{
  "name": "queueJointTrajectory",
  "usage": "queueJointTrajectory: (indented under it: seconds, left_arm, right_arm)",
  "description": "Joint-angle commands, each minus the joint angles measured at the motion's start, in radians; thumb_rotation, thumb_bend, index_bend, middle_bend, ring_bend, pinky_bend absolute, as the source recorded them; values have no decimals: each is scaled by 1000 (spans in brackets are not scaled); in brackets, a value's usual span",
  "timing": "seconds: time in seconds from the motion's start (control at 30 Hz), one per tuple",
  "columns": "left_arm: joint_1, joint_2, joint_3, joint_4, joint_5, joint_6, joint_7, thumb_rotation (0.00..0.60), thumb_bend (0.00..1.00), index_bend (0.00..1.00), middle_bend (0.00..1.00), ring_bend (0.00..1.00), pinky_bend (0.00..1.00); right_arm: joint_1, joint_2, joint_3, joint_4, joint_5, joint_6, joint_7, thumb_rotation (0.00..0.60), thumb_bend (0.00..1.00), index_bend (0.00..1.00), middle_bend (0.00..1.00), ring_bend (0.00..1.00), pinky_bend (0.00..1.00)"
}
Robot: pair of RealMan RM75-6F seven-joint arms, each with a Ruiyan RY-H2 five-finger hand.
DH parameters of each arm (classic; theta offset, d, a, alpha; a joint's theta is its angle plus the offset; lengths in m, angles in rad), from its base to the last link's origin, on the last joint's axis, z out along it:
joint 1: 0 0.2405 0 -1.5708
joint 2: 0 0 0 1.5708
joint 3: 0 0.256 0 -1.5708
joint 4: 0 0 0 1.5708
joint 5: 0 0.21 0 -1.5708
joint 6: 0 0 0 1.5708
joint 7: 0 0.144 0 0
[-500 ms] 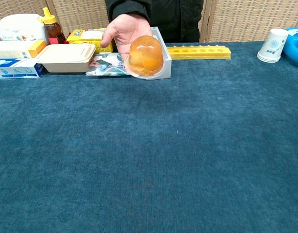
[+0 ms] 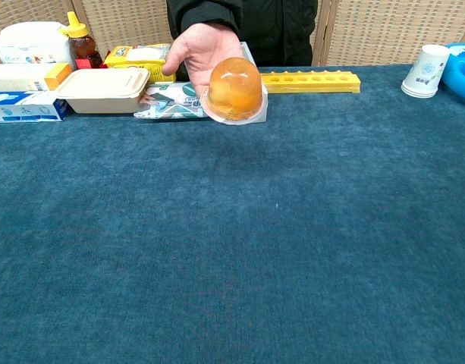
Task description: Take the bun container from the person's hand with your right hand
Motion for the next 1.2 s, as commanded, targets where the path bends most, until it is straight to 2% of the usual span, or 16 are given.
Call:
queueJointTrajectory:
  seconds: [0.03, 0.1, 0.2, 0.47, 0.73, 0.93, 1.1, 1.2]
  left_arm:
    - [2, 3, 1, 0, 4, 1, -6, 600, 21, 0, 0, 0, 14]
    - [6, 7, 2, 1, 10, 7, -16, 600, 21, 0, 0, 0, 14]
    - [5, 11, 0, 4, 8, 5, -28, 600, 20, 0, 0, 0, 14]
    - [-7, 23, -7, 10, -9, -18, -51, 600, 19, 0, 0, 0, 14]
    - [-5, 37, -12, 14, -11, -14, -85, 600, 22, 0, 0, 0, 14]
    - [-10, 43, -13, 17, -16, -26, -95, 600, 20, 0, 0, 0, 14]
    - [-14, 47, -18, 19, -28, -32, -104, 600, 20, 0, 0, 0, 14]
    - [-17, 51, -21, 20, -35, -35, -112, 600, 21, 0, 0, 0, 14]
  right_arm:
    - [121, 35, 67, -102, 23, -141, -29, 600, 118, 109, 80, 37, 92]
    - [210, 34, 118, -147, 100, -264, -73, 600, 120, 118, 90, 39, 94]
    - [287, 16, 166, -180, 200, -354, -130, 600, 122, 124, 96, 42, 101]
    - [451, -60, 222, -181, 407, -491, -316, 600, 130, 152, 107, 54, 118]
    - [608, -175, 238, -155, 624, -528, -476, 600, 135, 186, 130, 69, 135]
    - [725, -236, 244, -86, 799, -548, -552, 600, 162, 195, 136, 81, 151]
    - [779, -256, 237, -55, 871, -539, -579, 600, 177, 208, 153, 96, 172]
    - [795, -281, 227, -24, 883, -514, -577, 600, 197, 267, 206, 146, 232]
